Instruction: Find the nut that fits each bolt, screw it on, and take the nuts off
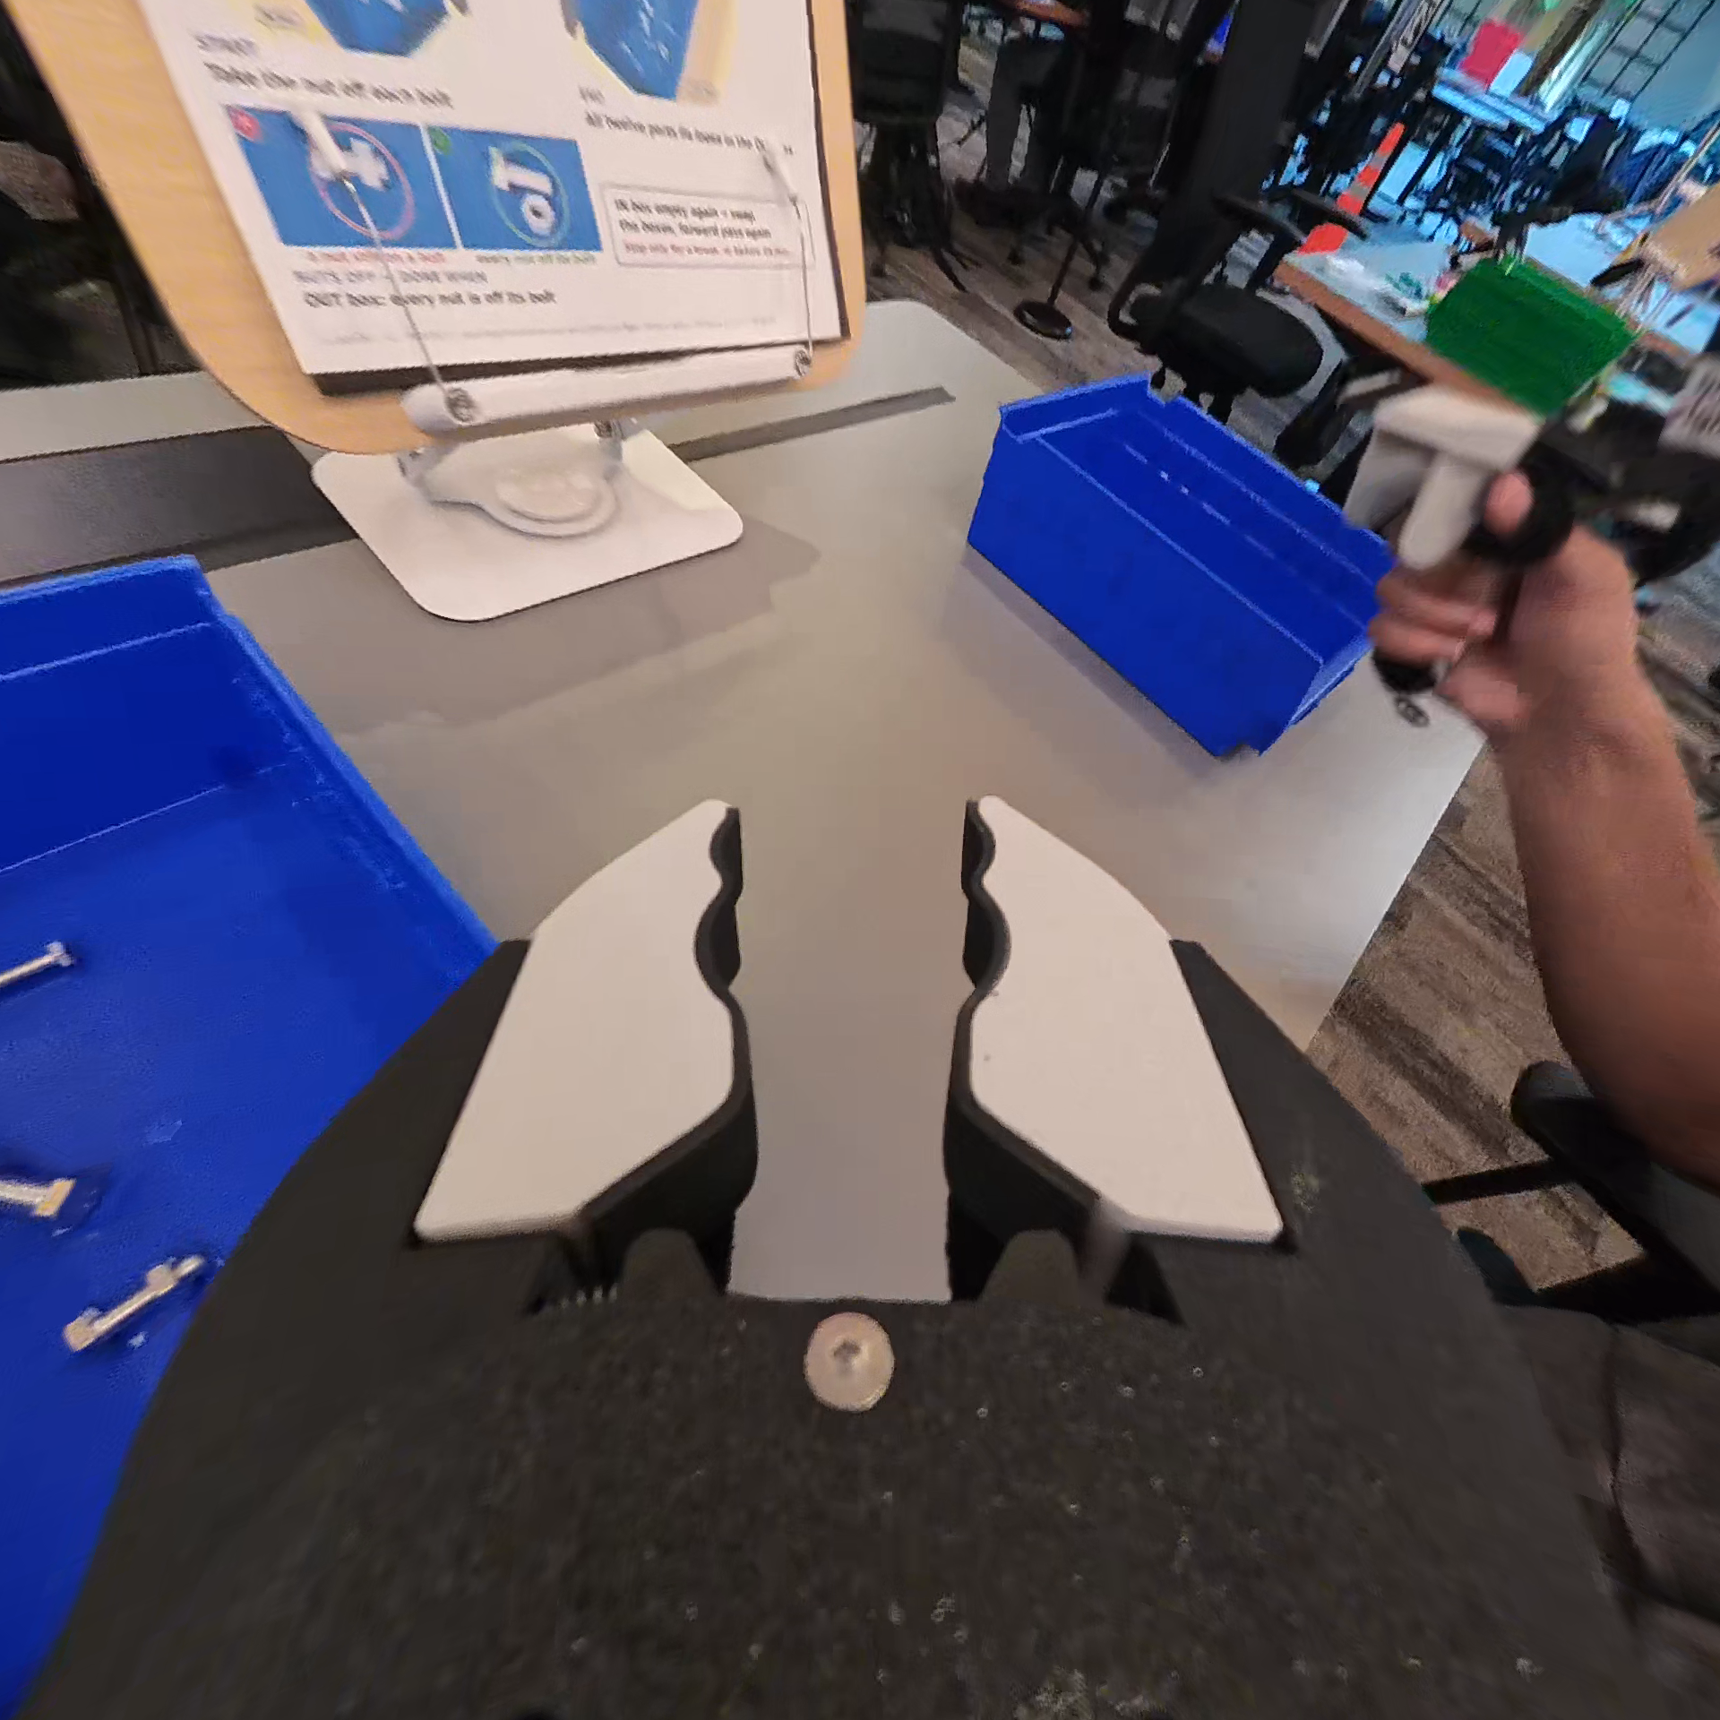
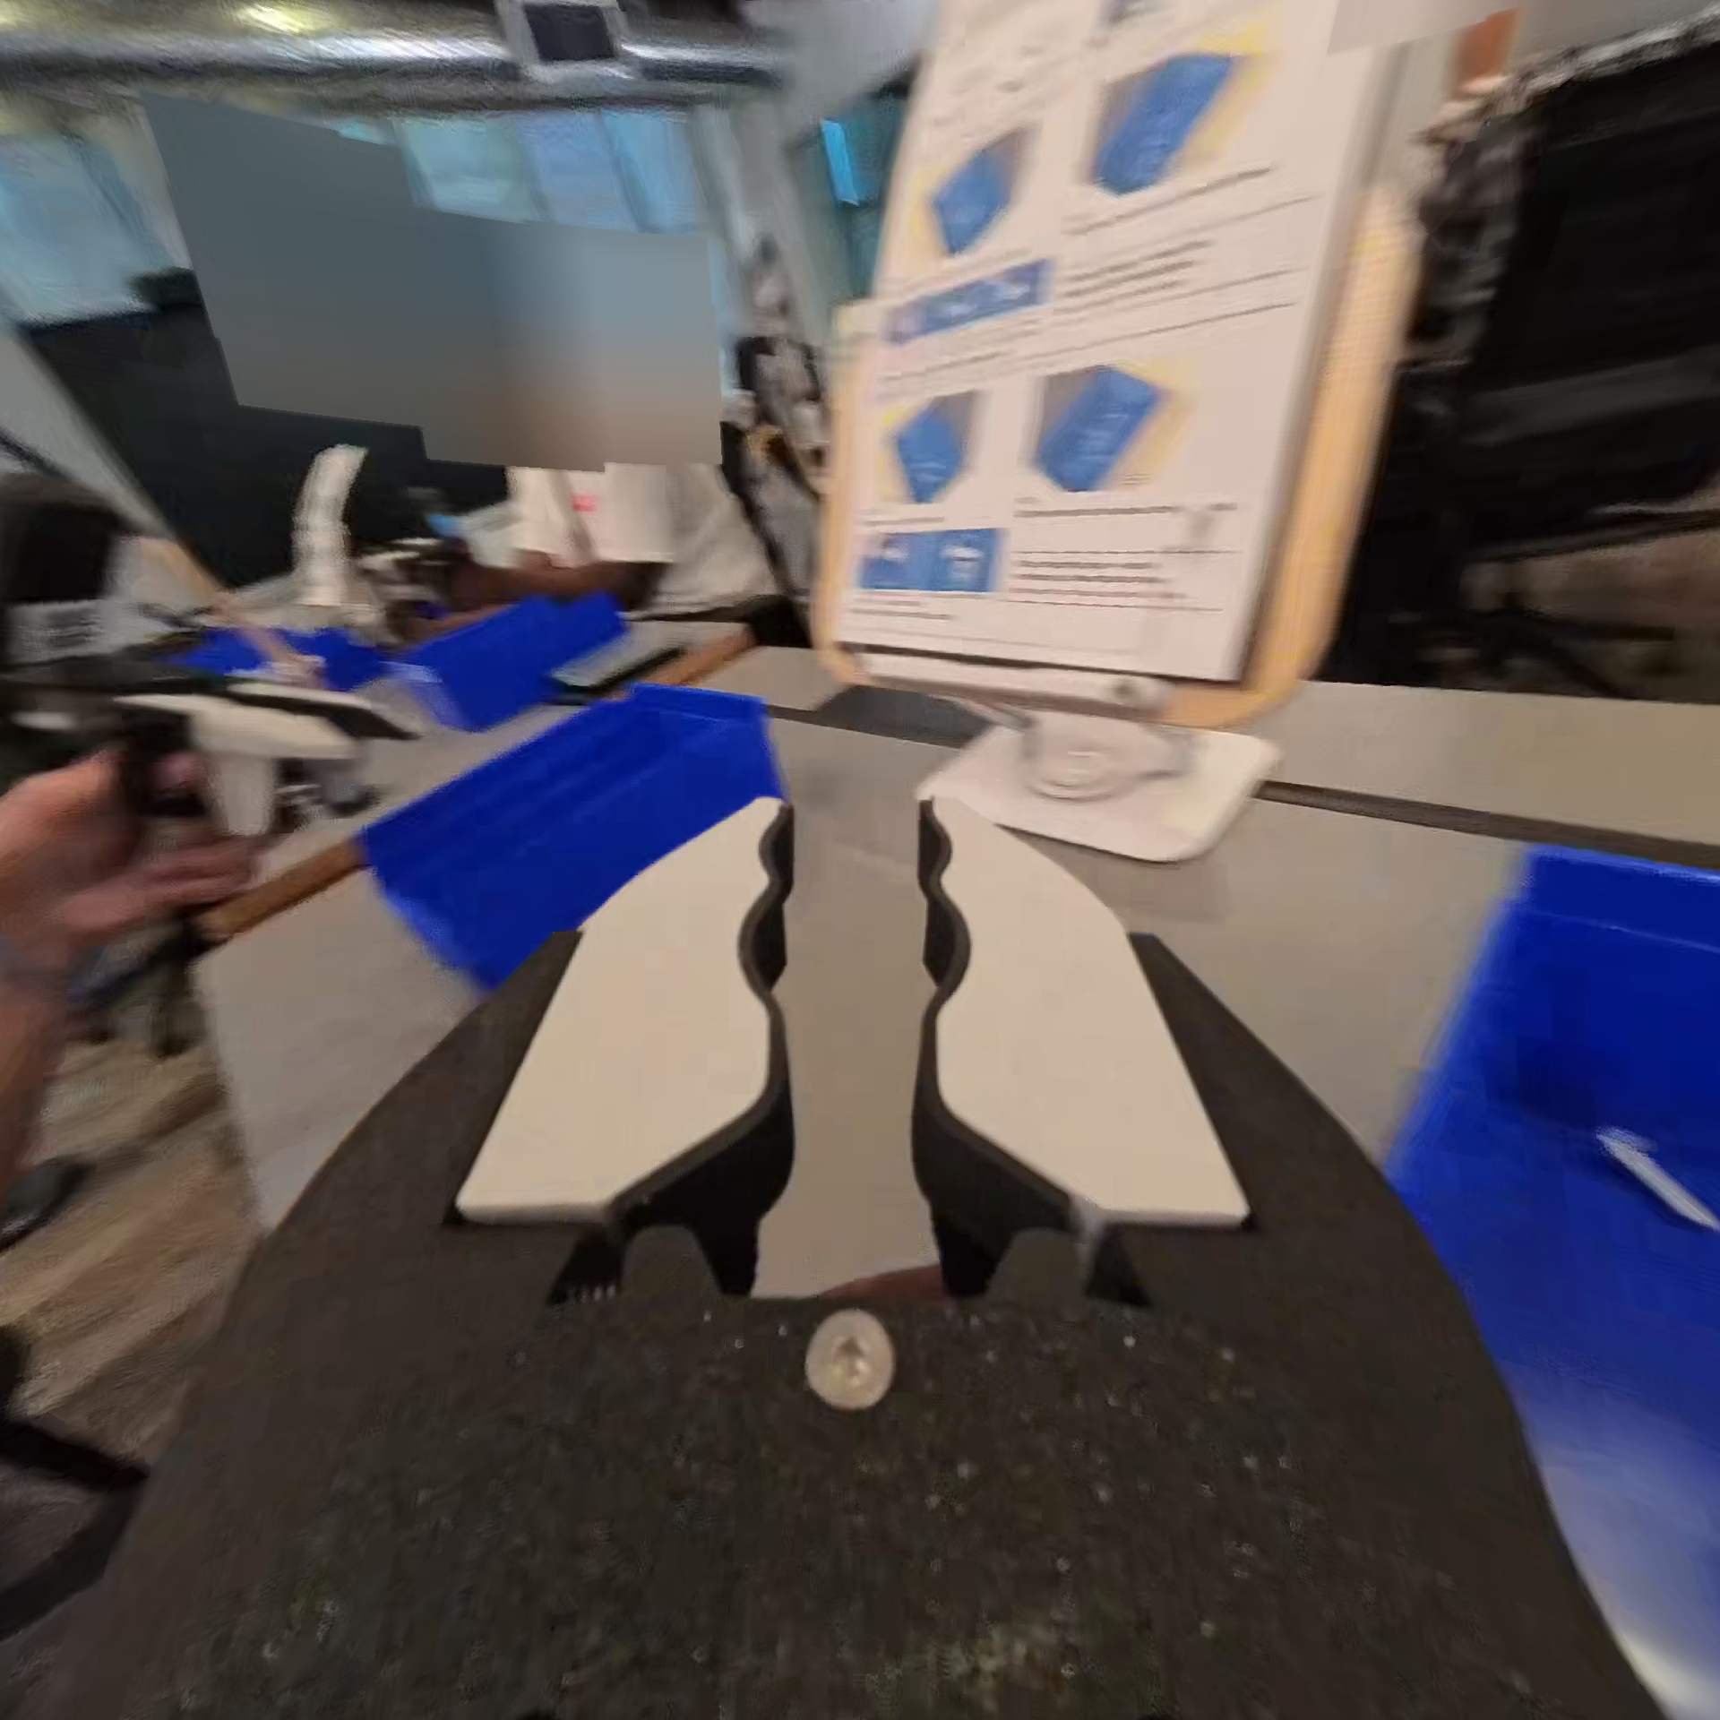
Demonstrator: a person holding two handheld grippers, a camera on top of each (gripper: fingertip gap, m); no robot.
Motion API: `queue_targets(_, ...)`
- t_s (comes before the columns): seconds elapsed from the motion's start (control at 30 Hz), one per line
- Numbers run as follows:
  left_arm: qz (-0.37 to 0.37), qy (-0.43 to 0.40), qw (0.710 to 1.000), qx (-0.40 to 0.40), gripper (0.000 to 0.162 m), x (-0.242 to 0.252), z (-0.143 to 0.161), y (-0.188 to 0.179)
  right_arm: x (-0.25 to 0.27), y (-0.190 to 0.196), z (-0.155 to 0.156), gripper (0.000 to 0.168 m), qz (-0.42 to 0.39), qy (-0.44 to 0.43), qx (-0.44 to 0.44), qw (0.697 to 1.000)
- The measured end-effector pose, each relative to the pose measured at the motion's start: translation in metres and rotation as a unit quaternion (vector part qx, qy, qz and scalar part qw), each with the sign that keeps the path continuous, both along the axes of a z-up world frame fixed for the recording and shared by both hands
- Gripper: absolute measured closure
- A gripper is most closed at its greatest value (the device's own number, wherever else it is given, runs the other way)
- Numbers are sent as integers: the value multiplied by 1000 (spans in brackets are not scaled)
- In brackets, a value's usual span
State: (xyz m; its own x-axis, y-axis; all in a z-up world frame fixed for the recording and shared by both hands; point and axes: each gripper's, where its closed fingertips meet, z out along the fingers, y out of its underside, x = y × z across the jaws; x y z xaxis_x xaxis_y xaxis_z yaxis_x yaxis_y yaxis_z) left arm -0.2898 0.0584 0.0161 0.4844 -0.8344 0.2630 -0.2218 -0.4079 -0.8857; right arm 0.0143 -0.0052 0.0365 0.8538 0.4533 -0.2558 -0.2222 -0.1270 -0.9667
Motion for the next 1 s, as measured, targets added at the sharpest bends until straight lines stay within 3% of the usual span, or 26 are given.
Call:
queue_targets(0.1,12,-11,1000,-2,117,-9,5,5,-85,-9,-32,135,134,29,1,991)
queue_targets(0.23,34,2,999,5,117,-17,6,11,-134,-13,-78,137,144,-15,29,989)
queue_targets(0.33,63,30,998,11,117,-31,2,21,-143,-15,-92,143,137,-79,32,987)
queue_targets(0.5,133,105,986,11,117,-74,-15,44,-138,-15,-100,149,138,-74,8,988)
queue_targets(0.73,162,270,949,-34,117,-123,-83,76,-131,-12,-84,153,140,-56,2,989)
queue_targets(0.87,138,305,926,-176,117,-132,-136,74,-132,-17,-73,154,145,-55,12,988)
queue_targets(1.0,167,327,902,-227,118,-139,-174,87,-138,-19,-74,154,151,-76,12,986)
